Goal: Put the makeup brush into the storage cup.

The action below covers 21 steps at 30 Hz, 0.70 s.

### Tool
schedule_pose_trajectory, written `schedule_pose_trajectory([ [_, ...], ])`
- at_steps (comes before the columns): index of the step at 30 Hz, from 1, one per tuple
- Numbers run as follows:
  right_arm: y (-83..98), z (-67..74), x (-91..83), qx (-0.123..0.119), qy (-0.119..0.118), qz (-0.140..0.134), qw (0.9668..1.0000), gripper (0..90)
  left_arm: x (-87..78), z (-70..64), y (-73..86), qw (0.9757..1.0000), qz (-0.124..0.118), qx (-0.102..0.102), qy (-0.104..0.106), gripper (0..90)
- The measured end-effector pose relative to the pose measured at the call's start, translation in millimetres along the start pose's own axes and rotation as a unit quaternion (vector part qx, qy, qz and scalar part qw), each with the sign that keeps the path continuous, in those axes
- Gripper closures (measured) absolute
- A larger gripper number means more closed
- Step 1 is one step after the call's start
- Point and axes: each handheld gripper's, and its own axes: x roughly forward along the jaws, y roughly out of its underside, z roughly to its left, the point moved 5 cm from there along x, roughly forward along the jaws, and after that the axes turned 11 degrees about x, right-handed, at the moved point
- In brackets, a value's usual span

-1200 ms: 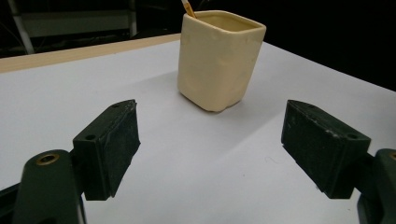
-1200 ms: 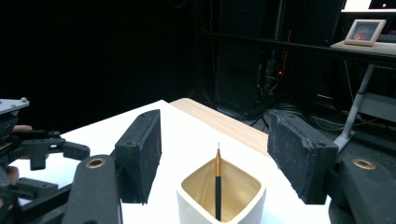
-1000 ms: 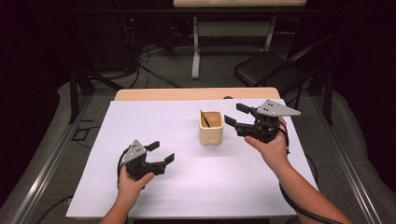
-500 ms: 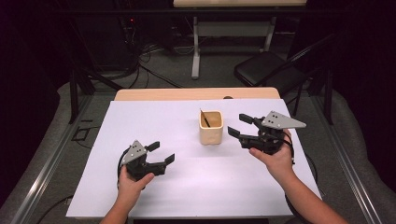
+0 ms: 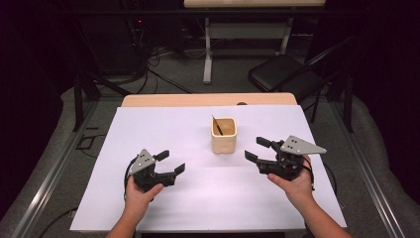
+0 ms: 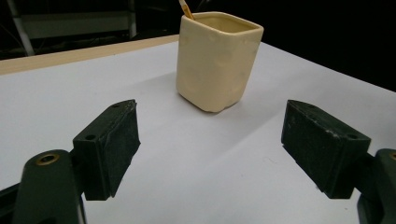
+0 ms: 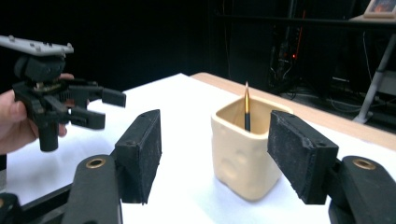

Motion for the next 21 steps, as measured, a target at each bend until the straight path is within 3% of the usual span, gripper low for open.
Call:
schedule_pose_trajectory([
  [10,35.2,-3.2,2.3,0.016,0.001,0.031,0.9994,35.1,0.4,-0.2,0.2,1.0,0.001,0.0,-0.003,19.2],
  [21,52.9,-4.3,2.3,0.02,0.004,0.038,0.999,35.1,1.0,-0.7,0.6,1.0,0.002,0.003,-0.002,19.2],
])
